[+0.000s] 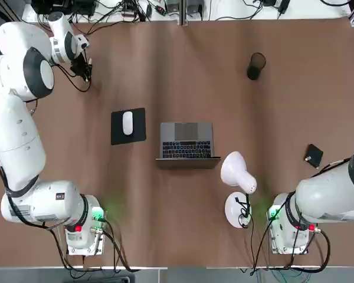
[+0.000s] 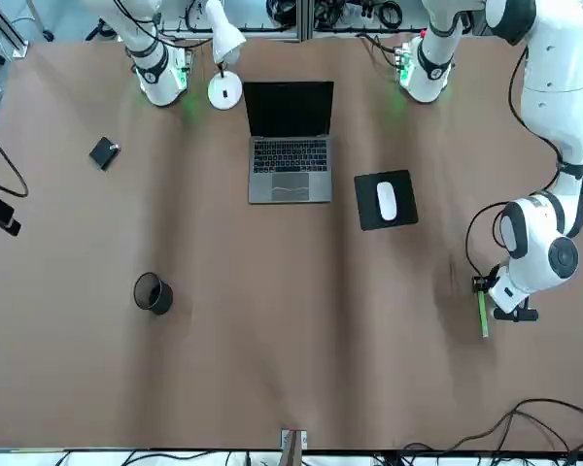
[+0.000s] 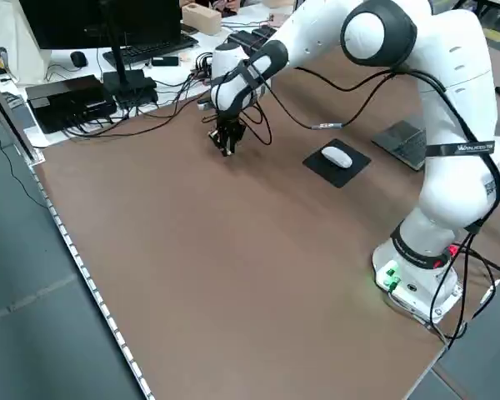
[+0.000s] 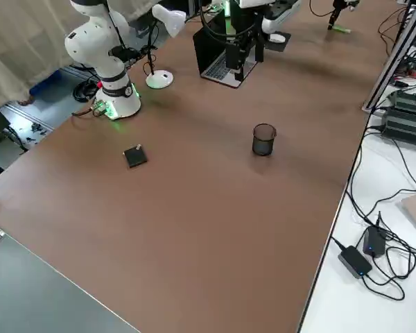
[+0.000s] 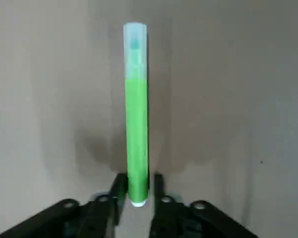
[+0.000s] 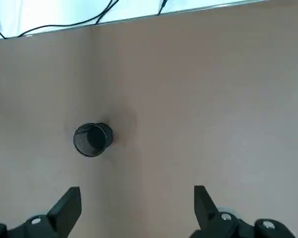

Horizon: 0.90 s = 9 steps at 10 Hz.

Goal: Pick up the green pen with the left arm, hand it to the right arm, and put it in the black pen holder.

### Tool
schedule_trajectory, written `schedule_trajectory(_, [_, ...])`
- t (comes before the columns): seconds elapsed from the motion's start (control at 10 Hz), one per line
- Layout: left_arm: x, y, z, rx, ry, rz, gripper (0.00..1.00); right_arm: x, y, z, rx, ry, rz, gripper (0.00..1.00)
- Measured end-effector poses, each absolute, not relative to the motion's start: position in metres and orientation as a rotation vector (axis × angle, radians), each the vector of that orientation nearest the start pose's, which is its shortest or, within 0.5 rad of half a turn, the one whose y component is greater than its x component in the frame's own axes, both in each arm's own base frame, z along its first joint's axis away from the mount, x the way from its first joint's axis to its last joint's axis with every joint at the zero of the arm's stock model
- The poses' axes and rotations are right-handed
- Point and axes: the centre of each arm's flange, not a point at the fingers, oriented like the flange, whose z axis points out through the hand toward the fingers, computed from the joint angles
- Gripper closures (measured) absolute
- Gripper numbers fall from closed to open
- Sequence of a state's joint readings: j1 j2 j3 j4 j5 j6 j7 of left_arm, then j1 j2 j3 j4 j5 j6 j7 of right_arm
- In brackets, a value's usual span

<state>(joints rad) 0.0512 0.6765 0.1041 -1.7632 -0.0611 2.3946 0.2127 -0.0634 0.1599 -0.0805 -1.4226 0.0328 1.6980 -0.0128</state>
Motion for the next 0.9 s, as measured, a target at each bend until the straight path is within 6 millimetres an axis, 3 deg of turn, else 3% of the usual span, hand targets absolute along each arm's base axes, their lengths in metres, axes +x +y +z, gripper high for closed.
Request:
schedule_trajectory(0.3, [0.654, 0.099, 0.197, -3.121, -0.031, 0.031, 0.82, 0.611, -0.081, 0.614, -3.119, 0.205, -0.184, 0.00])
schedule_trajectory(0.4, [0.658, 0.097, 0.217, -3.123, -0.063, -0.001, 0.82, 0.611, -0.080, 0.614, -3.118, 0.203, -0.184, 0.00])
schedule_trajectory(0.6, [0.666, 0.086, 0.274, -3.130, -0.053, -0.111, 0.82, 0.611, -0.080, 0.614, -3.118, 0.201, -0.185, 0.00])
schedule_trajectory(0.9, [0.675, 0.030, 0.346, -3.164, 0.041, -0.184, 0.82, 0.612, -0.075, 0.614, -3.118, 0.189, -0.185, 0.00])
